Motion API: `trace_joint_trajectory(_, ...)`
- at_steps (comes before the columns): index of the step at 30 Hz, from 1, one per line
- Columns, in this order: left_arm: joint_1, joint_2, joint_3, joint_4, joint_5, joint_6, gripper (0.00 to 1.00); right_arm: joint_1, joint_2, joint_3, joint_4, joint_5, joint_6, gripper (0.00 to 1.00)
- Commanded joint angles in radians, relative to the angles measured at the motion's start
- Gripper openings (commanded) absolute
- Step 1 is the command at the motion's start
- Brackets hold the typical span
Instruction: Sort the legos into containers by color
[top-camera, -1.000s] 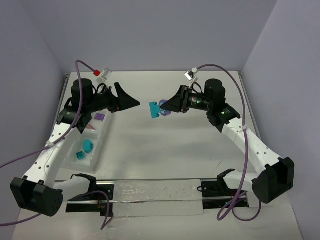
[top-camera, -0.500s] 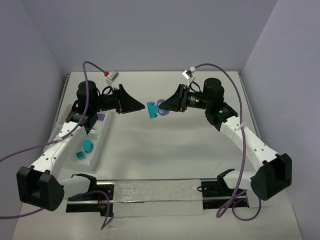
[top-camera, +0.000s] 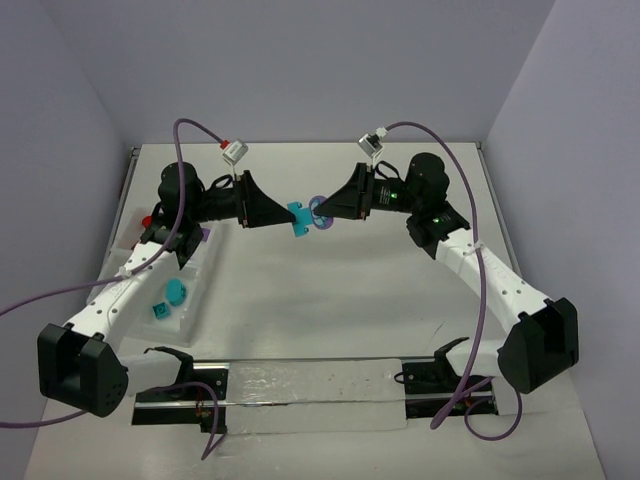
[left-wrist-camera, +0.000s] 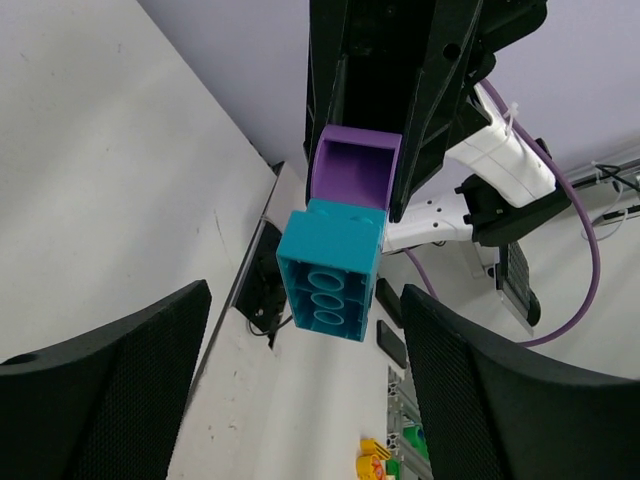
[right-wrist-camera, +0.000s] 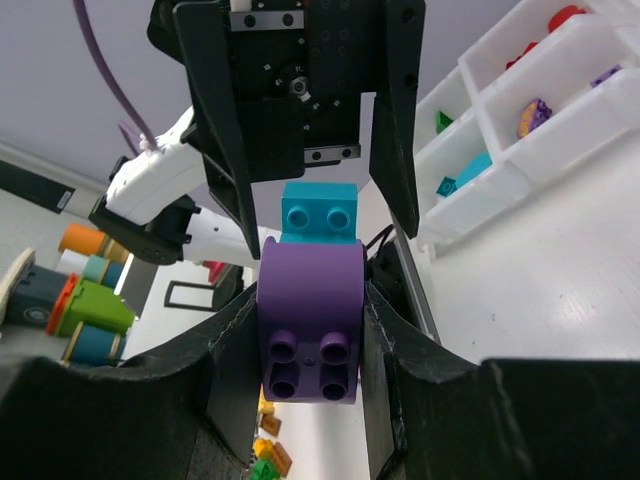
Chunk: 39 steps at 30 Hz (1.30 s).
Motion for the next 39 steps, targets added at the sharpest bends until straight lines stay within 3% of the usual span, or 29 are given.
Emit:
trace_joint_trajectory(1,-0.015,0.009,0.008,0.115,0.039,-0.035,0.8,0.012,0.008,0.016,0.106,-0.05,0.041,0.0)
trace_joint_trajectory(16,-0.02,0.002,-0.021,0.212,0.034,-0.092,0.41,0.041,0.039,0.046,0.073,-0.056,0.019,0.0)
trace_joint_trajectory(19,-0.02,0.002,-0.023,0.219,0.043,-0.097,0.02,0.042,0.037,0.047,0.074,-0.052,0.019,0.0)
trace_joint_trajectory(30,0.029,-0.084,-0.03,-0.002,0.005,0.035,0.0,0.003,0.013,0.022,0.085,-0.02,0.016,0.0)
trace_joint_trajectory(36,0.163,-0.139,-0.026,-0.214,-0.01,0.13,0.0,-0.06,-0.013,-0.031,0.073,0.0,0.01,0.0)
trace_joint_trajectory(39,0.237,-0.156,0.001,-0.373,-0.113,0.182,0.0,-0.071,-0.02,-0.028,0.013,0.009,-0.041,0.0)
